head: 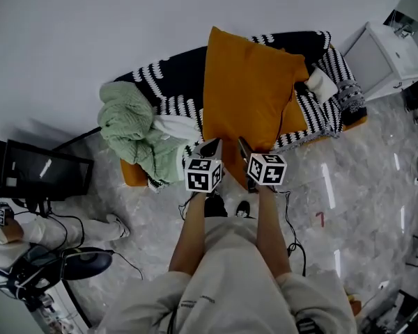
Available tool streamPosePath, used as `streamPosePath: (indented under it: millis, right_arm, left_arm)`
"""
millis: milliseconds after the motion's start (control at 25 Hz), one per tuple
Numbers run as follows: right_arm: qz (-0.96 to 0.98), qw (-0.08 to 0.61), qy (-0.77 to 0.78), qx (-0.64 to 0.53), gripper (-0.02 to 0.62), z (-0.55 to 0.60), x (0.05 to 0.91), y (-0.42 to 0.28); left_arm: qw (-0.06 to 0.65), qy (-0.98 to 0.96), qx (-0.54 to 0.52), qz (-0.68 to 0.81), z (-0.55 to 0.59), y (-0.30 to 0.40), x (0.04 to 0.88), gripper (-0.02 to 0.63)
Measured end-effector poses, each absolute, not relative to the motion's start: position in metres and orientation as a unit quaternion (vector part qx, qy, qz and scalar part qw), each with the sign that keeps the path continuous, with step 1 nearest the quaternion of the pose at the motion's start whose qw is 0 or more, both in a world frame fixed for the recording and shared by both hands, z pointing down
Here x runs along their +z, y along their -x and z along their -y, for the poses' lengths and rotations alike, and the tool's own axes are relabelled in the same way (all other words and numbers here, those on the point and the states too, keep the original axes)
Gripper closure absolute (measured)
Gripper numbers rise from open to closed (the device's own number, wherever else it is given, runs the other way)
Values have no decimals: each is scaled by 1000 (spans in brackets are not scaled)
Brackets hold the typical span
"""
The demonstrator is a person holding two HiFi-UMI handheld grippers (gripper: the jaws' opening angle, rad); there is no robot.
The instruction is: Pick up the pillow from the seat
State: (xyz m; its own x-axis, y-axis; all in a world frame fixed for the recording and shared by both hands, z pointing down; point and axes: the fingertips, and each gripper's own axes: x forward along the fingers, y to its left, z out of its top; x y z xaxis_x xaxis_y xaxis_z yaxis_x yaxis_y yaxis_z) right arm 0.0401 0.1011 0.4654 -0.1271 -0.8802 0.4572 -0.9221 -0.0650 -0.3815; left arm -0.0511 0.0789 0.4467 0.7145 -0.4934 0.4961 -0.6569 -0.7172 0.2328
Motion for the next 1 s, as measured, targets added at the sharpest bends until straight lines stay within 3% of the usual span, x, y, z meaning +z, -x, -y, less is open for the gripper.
streamPosePath:
  millis: [400, 1000]
  right_arm:
    - [692, 31, -661, 288, 383, -150, 459, -55]
    - [713, 93, -636, 279, 383, -178, 473, -32]
  left_arm:
    - [188, -905, 194, 328, -138, 40, 442, 595]
    - [172, -898, 191, 358, -167, 57, 433, 597]
